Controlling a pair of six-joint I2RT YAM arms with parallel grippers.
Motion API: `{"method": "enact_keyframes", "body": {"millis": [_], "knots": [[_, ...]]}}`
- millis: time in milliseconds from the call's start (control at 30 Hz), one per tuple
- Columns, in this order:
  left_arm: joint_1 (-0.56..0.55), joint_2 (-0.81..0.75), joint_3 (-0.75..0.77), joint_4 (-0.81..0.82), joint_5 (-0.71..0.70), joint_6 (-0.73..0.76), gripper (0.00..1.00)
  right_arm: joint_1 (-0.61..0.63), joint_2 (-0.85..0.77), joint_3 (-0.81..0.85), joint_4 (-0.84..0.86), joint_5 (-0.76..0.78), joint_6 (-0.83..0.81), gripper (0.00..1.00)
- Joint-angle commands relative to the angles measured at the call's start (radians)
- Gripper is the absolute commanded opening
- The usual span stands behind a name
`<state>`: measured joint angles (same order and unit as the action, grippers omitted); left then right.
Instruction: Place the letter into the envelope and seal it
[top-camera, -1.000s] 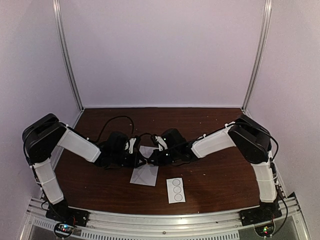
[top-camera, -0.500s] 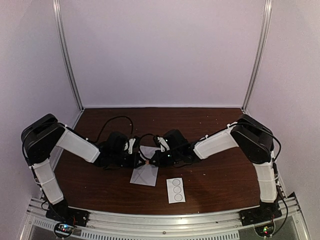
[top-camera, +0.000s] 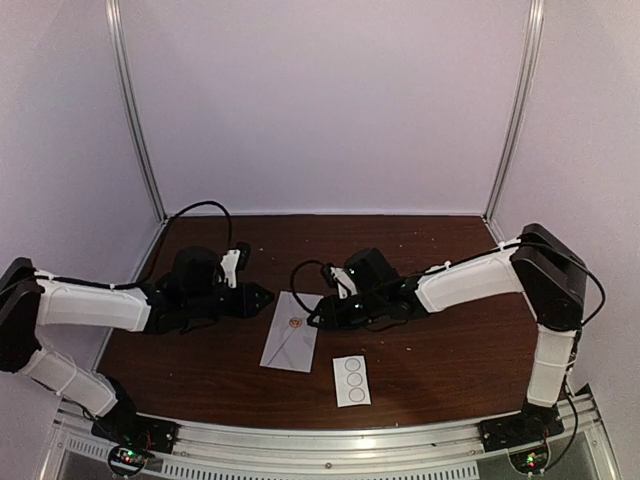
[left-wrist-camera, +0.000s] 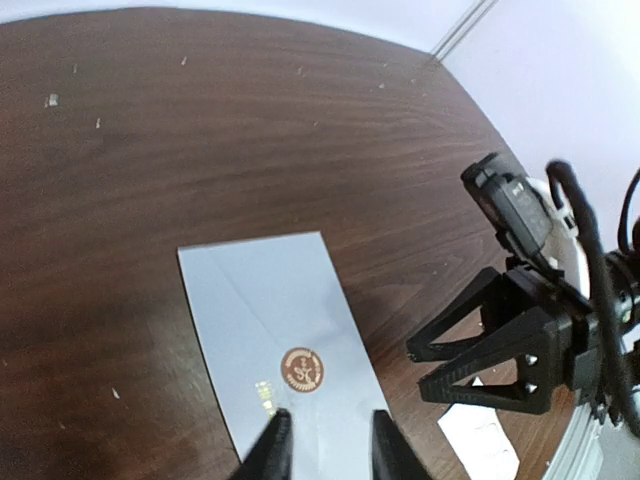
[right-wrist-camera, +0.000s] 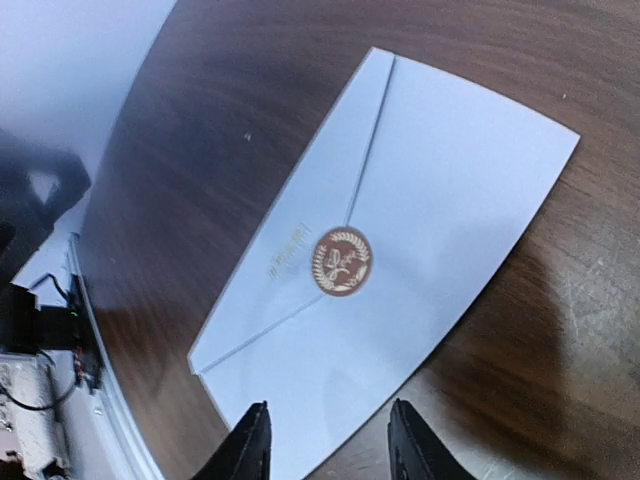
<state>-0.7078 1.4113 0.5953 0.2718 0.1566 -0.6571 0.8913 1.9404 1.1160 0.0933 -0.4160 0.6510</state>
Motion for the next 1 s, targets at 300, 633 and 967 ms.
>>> {"method": "enact_keyframes", "body": {"millis": [300, 633, 967], "knots": [[0.003, 0.093, 0.353, -0.096, 0.001, 0.264, 0.81, -0.027, -0.158, 0.141, -0.128, 0.199, -0.204, 0.99], [0.388, 0.171, 0.411, -0.047, 0.029, 0.39, 0.82, -0.33, -0.222, 0.062, -0.136, 0.264, -0.287, 1.0], [0.801, -0.159, -0.047, 0.293, -0.195, 0.464, 0.89, -0.823, -0.46, -0.239, 0.071, 0.172, -0.375, 1.0]]}}
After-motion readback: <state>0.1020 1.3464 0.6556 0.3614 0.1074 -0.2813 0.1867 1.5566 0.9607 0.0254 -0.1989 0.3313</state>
